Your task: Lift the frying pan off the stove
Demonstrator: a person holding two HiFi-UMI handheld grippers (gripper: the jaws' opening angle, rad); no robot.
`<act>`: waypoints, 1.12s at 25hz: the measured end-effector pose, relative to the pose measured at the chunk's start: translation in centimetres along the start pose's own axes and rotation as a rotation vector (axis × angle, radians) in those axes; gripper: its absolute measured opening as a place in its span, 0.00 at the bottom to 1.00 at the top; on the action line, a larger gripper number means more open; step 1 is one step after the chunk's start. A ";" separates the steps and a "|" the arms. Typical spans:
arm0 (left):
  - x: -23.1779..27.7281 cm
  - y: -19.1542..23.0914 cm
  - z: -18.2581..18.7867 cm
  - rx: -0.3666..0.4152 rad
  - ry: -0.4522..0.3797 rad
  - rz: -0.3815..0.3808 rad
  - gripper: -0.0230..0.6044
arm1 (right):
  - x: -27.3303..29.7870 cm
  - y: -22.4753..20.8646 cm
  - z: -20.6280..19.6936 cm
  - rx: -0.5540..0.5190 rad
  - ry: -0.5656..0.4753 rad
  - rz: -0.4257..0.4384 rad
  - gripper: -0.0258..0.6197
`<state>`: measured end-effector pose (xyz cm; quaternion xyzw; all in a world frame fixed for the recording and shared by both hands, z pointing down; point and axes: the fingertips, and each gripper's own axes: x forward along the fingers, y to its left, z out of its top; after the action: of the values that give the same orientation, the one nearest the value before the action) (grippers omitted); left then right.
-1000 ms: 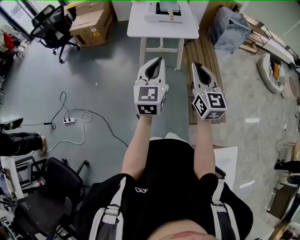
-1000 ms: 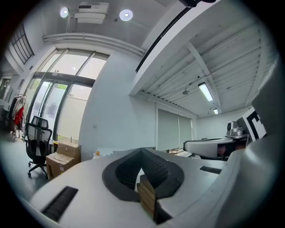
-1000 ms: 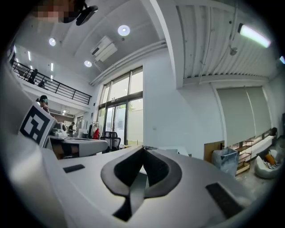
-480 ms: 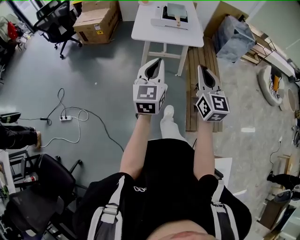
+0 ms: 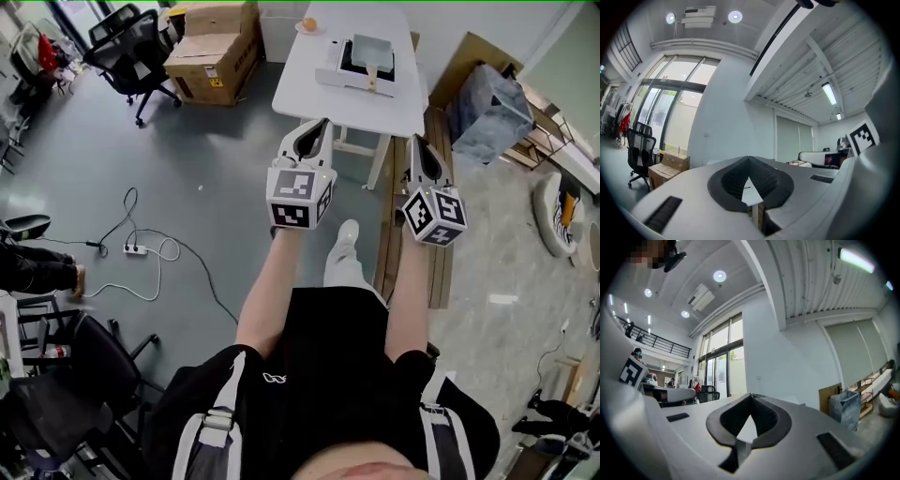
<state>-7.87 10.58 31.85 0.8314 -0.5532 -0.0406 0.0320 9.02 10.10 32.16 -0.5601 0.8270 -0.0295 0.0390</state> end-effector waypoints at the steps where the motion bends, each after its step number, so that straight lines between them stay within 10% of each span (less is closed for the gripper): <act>1: 1.7 0.3 0.6 -0.017 -0.008 -0.002 0.04 | 1.9 -1.7 -0.1 0.035 0.006 -0.008 0.04; 17: 28.2 4.9 1.1 -0.056 -0.004 0.022 0.04 | 26.2 -19.0 0.5 0.073 0.028 0.017 0.04; 28: 37.1 6.5 -3.0 -0.050 0.091 0.043 0.04 | 33.0 -22.4 -1.2 0.024 0.094 0.097 0.04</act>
<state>0.74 -26.18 34.31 0.8193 -0.5677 -0.0157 0.0790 17.44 -28.91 34.35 -0.5170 0.8536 -0.0635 0.0083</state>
